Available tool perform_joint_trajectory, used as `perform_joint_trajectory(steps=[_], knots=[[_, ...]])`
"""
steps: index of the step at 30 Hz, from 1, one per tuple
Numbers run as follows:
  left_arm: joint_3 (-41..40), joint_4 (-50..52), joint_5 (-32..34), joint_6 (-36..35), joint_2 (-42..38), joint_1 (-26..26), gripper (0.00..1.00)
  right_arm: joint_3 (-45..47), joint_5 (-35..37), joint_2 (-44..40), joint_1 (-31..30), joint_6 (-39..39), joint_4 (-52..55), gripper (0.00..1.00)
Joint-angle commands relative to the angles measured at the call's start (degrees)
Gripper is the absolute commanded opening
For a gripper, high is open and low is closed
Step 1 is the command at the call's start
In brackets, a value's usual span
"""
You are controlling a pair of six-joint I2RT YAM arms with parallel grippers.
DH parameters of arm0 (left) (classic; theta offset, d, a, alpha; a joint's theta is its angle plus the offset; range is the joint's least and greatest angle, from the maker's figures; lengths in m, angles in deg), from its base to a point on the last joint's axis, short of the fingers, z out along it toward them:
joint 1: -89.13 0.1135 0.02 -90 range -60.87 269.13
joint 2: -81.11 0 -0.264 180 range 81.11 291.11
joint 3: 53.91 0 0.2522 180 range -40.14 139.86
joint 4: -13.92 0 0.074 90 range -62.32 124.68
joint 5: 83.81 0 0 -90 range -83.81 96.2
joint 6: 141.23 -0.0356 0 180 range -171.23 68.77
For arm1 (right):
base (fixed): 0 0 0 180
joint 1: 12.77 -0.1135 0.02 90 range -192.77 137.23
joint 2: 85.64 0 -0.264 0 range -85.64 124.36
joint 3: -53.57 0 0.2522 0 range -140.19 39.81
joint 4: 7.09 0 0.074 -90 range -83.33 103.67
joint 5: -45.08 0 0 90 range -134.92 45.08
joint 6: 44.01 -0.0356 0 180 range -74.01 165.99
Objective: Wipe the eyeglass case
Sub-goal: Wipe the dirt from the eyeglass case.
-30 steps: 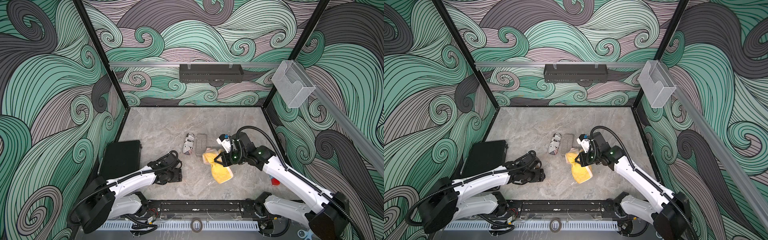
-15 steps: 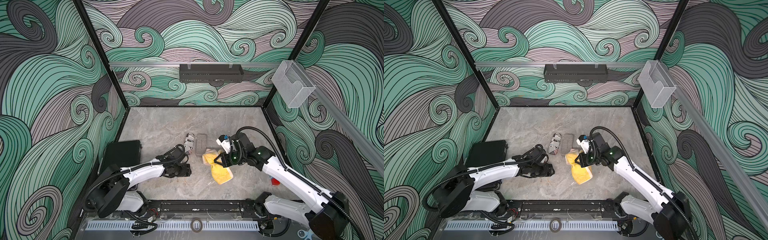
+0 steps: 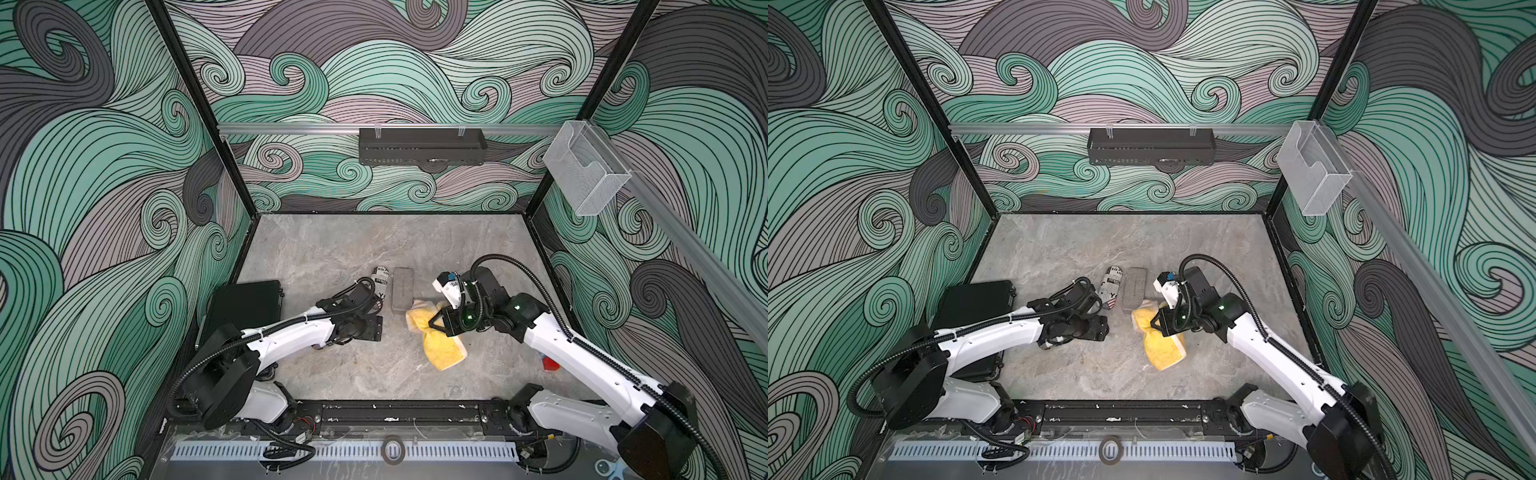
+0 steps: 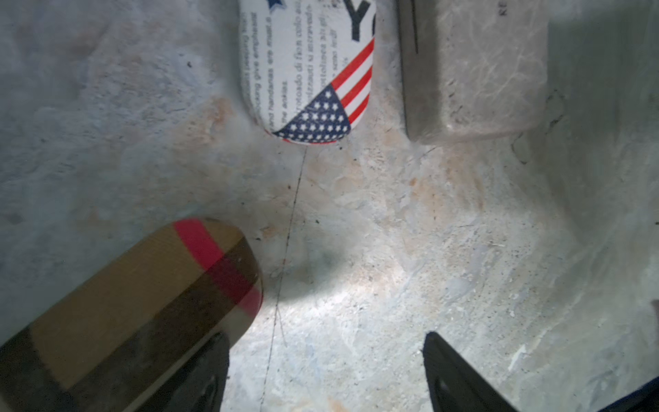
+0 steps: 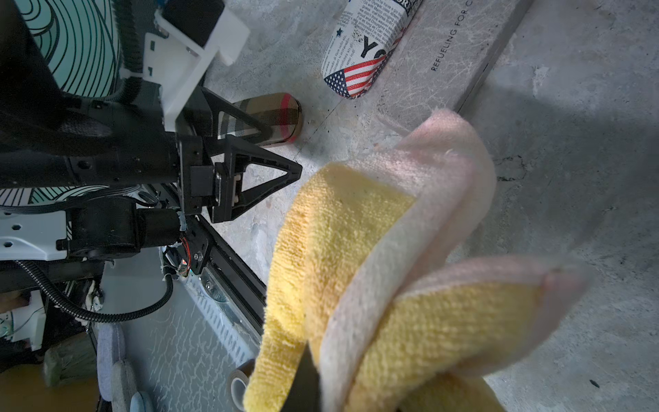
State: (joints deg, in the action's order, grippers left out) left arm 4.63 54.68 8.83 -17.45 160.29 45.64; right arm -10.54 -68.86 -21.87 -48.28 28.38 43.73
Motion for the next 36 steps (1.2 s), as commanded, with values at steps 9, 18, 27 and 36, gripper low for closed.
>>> perform_joint_trajectory(steps=[9, 18, 27, 36], knots=[[0.28, 10.67, 5.7, -4.8, -4.84, 7.65, 0.9, -0.98, 0.21, 0.73, -0.43, 0.61, -0.02, 0.0], [-3.44, 7.15, 1.78, -5.91, -4.65, 16.41, 0.91, -1.07, 0.31, 0.23, -0.59, 0.99, 0.83, 0.0], [-5.98, 3.82, -10.34, -7.68, -3.83, 20.81, 0.91, -1.07, 0.48, -0.15, -0.66, 0.97, 1.02, 0.0], [-11.3, 2.43, -12.82, -2.59, -9.97, 18.27, 0.91, 0.14, 0.39, 0.3, -1.0, 0.18, -0.58, 0.0]])
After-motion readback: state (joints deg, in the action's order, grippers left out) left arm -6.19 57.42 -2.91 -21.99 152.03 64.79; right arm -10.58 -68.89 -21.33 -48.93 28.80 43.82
